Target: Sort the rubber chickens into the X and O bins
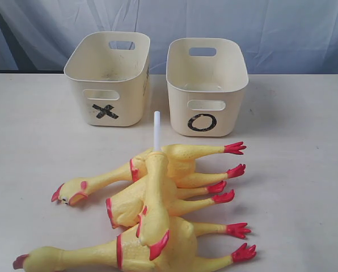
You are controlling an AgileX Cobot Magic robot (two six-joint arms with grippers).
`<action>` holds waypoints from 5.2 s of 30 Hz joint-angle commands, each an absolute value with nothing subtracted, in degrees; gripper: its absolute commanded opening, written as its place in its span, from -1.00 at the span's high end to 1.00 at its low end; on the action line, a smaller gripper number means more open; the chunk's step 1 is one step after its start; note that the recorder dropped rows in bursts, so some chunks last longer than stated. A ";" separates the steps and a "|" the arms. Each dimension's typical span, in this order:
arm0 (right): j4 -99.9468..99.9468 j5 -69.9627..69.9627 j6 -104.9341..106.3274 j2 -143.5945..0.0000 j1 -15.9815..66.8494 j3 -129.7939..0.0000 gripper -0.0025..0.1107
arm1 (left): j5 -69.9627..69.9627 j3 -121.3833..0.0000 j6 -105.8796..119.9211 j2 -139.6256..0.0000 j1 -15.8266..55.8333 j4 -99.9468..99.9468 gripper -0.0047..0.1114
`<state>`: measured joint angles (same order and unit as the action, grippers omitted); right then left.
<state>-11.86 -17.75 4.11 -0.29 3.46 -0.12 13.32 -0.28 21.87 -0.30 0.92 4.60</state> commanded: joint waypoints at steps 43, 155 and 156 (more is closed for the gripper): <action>-37.22 -2.76 4.30 0.00 3.44 0.00 0.96 | 13.26 0.00 21.57 0.00 1.20 4.86 0.90; -42.74 -50.63 32.86 -52.31 3.44 -33.15 0.96 | 0.00 0.00 21.42 0.00 1.20 49.46 0.90; -42.74 -50.63 32.86 -52.31 3.44 -33.15 0.96 | -0.85 0.00 21.42 0.00 1.20 50.49 0.90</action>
<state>-42.18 -50.98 32.16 -52.27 3.46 -32.75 2.71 -0.28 21.66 -0.30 0.92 46.12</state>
